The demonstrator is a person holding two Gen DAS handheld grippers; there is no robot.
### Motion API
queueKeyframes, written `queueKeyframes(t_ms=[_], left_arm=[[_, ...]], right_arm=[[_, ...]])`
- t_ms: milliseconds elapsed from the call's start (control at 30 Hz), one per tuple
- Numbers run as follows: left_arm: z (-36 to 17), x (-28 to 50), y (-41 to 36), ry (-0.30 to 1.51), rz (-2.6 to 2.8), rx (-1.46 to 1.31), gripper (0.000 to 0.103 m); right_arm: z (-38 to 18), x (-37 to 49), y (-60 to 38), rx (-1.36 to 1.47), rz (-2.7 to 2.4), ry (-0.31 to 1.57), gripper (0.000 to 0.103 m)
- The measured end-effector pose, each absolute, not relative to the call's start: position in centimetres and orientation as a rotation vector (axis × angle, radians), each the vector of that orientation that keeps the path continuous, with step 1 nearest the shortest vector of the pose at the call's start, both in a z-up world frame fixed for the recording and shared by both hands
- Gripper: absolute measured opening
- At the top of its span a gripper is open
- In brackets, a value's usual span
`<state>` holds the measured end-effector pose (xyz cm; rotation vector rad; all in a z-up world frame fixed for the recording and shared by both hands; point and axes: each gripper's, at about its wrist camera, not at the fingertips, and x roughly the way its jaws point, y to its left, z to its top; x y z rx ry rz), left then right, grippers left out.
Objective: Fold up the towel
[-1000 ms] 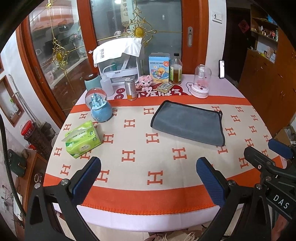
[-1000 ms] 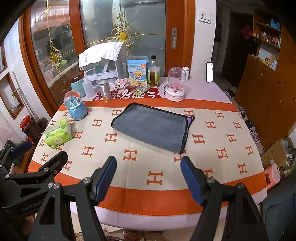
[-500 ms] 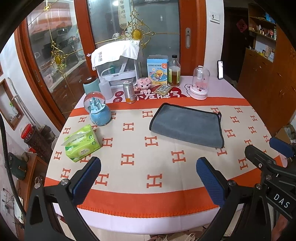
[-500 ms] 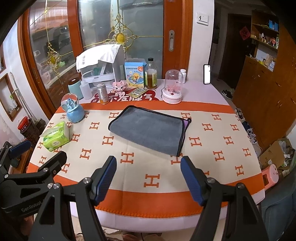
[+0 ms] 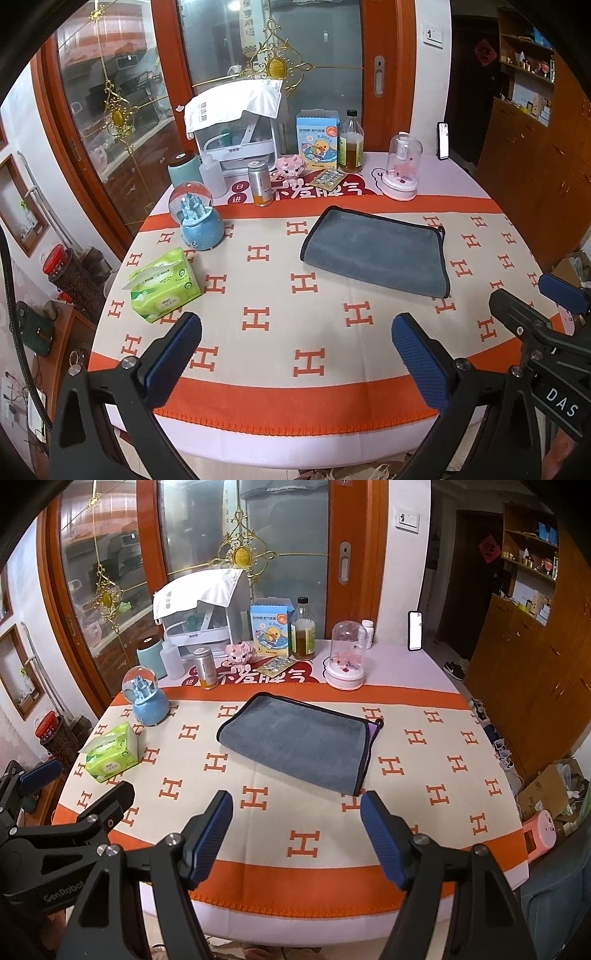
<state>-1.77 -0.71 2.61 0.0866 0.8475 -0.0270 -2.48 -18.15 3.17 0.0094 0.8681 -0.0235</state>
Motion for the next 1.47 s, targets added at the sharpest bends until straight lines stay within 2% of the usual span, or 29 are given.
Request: queueKeyframes(t_ms=[1467], left_arm=[[1.1,-0.6,0.9,0.88,0.003,0.076,0.102]], right_arm=[[1.9,-1.5,-17.5,0.007,-0.015,0.887,0.072]])
